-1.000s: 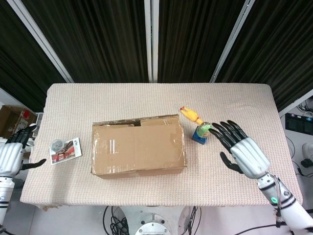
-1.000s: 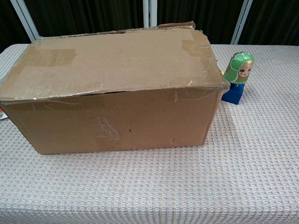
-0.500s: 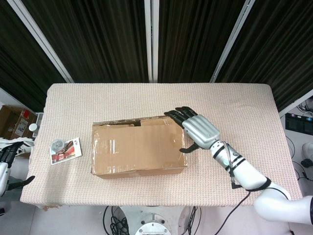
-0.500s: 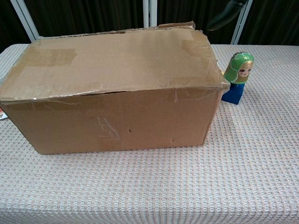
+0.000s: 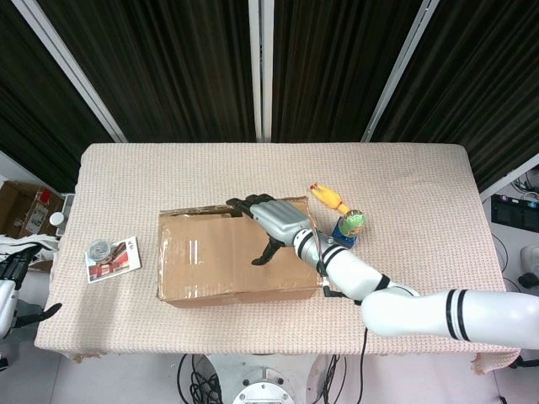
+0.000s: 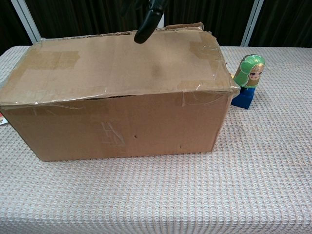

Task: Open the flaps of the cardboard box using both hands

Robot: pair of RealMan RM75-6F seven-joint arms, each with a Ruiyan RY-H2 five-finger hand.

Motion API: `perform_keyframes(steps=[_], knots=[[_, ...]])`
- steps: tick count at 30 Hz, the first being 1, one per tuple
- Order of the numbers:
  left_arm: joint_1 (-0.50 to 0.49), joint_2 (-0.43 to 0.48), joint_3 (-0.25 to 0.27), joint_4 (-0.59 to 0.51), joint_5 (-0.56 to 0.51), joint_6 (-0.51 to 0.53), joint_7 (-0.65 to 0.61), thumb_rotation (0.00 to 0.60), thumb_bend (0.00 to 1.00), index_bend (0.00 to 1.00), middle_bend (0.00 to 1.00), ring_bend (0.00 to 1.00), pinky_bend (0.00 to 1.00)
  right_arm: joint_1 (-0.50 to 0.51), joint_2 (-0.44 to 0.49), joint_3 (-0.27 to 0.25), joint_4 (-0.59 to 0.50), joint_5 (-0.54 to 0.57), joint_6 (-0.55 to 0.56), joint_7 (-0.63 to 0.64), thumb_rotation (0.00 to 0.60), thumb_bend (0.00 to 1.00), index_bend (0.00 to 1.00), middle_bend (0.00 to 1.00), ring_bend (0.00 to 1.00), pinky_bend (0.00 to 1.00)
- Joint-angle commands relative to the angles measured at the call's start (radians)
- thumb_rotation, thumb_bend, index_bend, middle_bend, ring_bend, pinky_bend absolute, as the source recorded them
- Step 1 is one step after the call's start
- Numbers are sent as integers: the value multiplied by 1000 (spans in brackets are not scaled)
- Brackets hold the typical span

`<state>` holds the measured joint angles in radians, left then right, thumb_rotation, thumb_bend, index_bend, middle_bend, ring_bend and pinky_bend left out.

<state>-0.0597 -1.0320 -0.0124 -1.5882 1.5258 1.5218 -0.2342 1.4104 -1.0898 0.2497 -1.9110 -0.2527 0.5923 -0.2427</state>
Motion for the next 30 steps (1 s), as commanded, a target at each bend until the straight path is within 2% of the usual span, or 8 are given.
perform_keyframes(steps=[1,5,11,15,22,30], knots=[[0,2,-2,-1,0,2,-3,600,0,104,125,121,203,80,-51,-71,51,78,5,-39,600,0,0,127,0,0],[2,6,-3,1,0,2,-9,600,0,104,126,121,202,116,-80,-103,72,113,23,-49,600,0,0,127,0,0],[5,11,-7,5,-4,3,-18,600,0,104,125,121,202,135,-94,-114,95,130,20,-32,600,0,0,128,0,0],[6,13,-9,6,-7,2,-24,600,0,104,126,121,203,125,-85,-95,94,116,0,5,600,0,0,162,0,0],[3,15,-9,-1,-9,-11,-30,600,0,105,125,121,202,76,-50,-58,62,39,-5,75,600,0,0,332,0,0],[-2,19,-11,-20,-6,-19,-37,600,0,104,125,121,203,6,25,-4,-10,-63,-6,154,600,0,0,351,0,0]])
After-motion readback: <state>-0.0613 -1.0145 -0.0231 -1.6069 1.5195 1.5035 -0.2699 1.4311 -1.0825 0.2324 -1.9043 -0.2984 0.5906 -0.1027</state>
